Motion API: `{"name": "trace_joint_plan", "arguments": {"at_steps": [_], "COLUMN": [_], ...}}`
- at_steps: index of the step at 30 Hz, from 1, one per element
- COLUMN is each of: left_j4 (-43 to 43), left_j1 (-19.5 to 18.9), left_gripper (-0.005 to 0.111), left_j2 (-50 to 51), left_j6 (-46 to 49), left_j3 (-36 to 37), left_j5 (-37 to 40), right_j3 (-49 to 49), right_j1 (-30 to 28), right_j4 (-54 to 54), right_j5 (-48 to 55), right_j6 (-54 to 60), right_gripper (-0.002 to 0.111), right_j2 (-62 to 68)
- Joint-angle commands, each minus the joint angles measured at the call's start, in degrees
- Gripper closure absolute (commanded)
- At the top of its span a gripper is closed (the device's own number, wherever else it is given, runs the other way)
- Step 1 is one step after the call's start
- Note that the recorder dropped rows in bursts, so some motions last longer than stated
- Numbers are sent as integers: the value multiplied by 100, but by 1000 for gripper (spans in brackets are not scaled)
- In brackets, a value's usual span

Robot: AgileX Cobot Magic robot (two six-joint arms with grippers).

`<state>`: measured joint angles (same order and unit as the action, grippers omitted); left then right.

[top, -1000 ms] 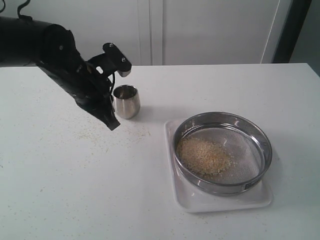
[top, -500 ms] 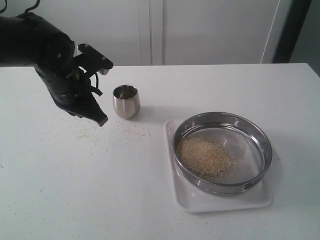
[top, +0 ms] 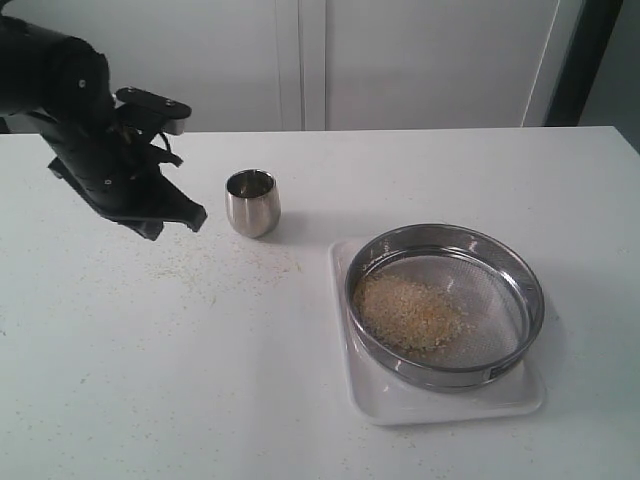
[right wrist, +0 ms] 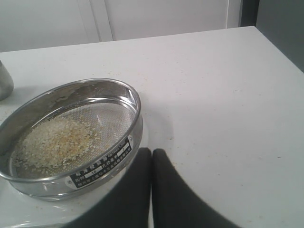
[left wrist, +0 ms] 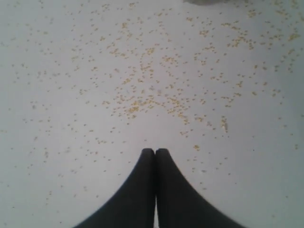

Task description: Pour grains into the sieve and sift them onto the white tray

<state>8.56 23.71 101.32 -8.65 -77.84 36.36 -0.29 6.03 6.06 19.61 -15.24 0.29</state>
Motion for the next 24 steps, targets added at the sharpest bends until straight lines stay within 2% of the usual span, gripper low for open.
{"name": "trace_joint_plan", "arguments": {"at_steps": [1,12,18,24], "left_j4": [-357,-460,-460,-460], "left_j1": [-409,-995,-1041,-1041], "left_gripper": [107,107,107,107], "left_j2": [-184,-628,-947,-1454], "left_j6": [-22,-203,-203,-327], "left_j3": [-37,12,293,870], "left_j5": [346,1028,1108,788], "right_j3": [29,29,29,29], "right_j1": [24,24,24,24], "right_j4": [3,3,3,3], "right_j5": [-41,-41,-41,-41], "right_j6": [-5,-5,-5,-5], "right_gripper": [108,108,108,108], "right_j2": [-29,-29,-29,-29]}}
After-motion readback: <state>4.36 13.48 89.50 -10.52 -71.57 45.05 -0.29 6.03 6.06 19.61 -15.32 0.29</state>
